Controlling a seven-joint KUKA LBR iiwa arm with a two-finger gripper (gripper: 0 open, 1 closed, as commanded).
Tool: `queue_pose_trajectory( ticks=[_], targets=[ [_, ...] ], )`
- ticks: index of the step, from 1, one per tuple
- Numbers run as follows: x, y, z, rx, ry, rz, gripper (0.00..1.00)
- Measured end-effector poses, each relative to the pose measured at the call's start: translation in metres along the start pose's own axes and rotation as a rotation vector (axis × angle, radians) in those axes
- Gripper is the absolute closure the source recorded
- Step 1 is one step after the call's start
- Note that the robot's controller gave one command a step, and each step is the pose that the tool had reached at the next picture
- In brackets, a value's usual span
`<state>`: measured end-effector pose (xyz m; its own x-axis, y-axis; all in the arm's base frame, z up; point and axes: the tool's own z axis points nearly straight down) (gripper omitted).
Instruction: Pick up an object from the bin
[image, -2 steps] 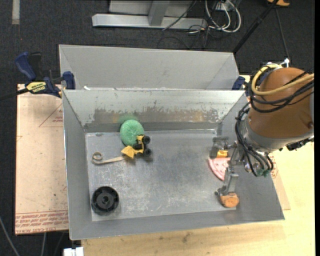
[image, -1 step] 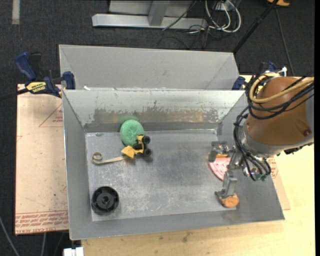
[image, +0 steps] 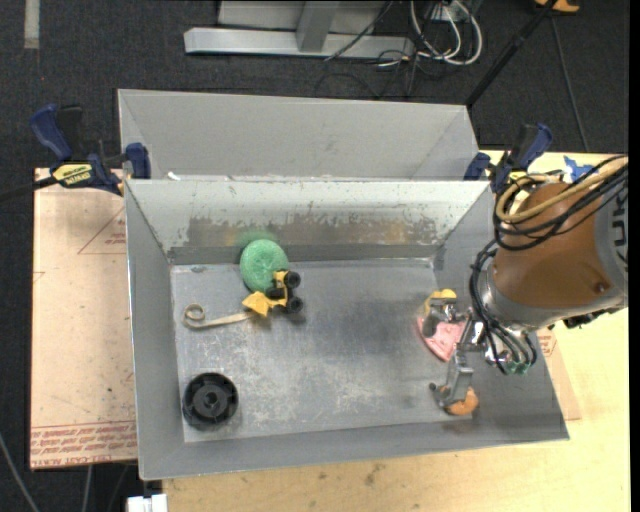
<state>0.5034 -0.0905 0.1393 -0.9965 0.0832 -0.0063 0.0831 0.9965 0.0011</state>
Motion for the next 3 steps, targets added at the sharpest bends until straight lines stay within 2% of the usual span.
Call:
queue_pose_trajectory(
  ticks=[1,2,3],
  targets=[
    [-0.056,0.006,0.018,0.001,0.006,0.057,0.0],
    [-0.06,-0.024,0.042,-0.002,-0.006,-0.017,0.0],
    [-0.087,-0.025,0.066,0.002,-0.005,0.145,1.0]
  ],
)
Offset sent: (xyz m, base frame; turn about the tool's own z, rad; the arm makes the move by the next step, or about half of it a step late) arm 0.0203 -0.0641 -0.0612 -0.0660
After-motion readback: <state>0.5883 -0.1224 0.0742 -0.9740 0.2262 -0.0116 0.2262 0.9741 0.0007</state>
